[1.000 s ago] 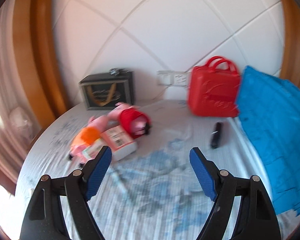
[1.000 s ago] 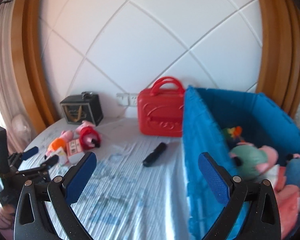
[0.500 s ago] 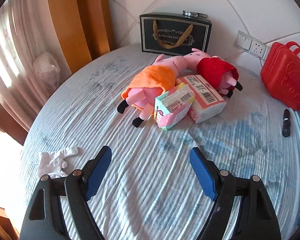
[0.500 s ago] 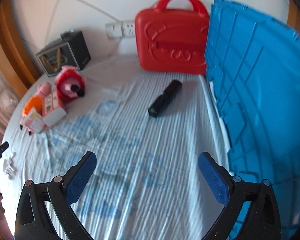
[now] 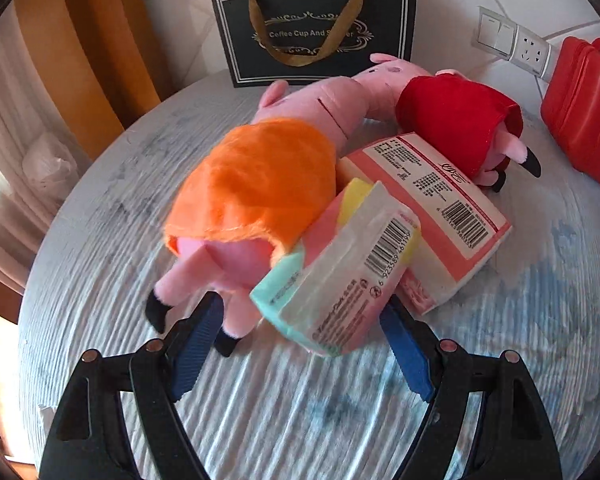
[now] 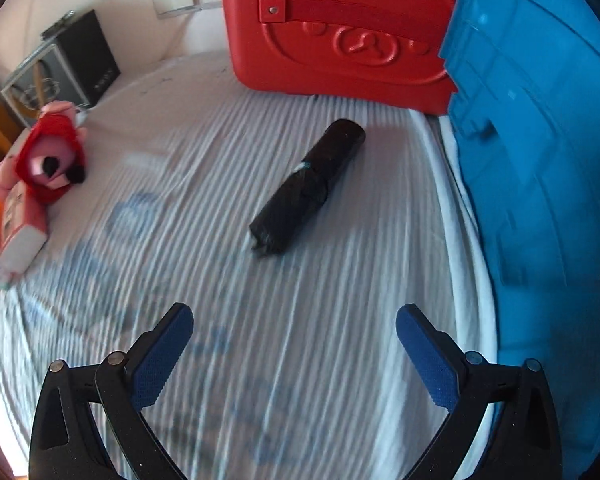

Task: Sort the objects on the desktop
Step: 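Grasp the tissue pack with the left gripper while the right grasps the black roll, then lift the tissue pack and black roll and carry both over the blue crate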

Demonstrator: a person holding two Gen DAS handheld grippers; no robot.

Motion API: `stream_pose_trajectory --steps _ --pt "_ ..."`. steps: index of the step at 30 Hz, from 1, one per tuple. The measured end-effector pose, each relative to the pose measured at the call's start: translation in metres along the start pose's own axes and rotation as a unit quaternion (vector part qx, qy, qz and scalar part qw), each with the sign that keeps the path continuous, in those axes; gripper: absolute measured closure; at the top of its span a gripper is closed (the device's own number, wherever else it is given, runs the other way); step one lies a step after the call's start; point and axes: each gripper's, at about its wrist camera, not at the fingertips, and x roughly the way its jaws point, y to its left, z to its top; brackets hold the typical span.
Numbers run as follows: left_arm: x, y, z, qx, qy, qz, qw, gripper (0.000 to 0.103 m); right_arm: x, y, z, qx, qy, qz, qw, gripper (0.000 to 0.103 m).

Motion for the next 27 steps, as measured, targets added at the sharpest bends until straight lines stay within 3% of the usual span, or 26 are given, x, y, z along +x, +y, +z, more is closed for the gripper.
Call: stream_pose_trajectory --steps 3,7,8,10,12,16,22,27 --pt "0.009 -0.013 0.009 0.016 -0.002 0.007 0.9998 0.027 0.024 -0.004 0.025 0.027 0.018 0.011 0.999 0.000" --pt "0.011 -0.021 0.014 0.014 0.001 -0.009 0.9999 0.048 0.051 -0.009 0.052 0.050 0.036 0.006 0.998 0.004" --pt "0.011 -0.022 0.014 0.013 0.002 -0.011 0.9999 0.049 0.058 -0.011 0.057 0.060 0.044 0.003 0.997 0.008" --pt "0.011 -0.024 0.014 0.016 0.000 -0.010 0.9998 0.052 0.069 -0.014 0.063 0.073 0.057 0.008 0.996 0.032" --pt "0.011 -0.023 0.014 0.014 0.000 -0.011 0.9998 0.052 0.078 -0.015 0.065 0.078 0.071 0.009 0.994 0.043" --pt "0.012 -0.019 0.014 0.006 0.005 -0.017 0.9998 0.054 0.081 -0.011 0.064 0.058 0.057 -0.002 0.997 0.053" --pt "0.005 -0.021 0.006 -0.004 0.015 -0.011 0.9998 0.056 0.071 -0.005 0.042 0.017 0.053 -0.010 0.998 0.064" --pt "-0.012 -0.026 -0.020 0.007 0.020 -0.004 0.9998 0.057 0.050 0.007 -0.011 -0.029 0.058 0.002 0.998 0.066"
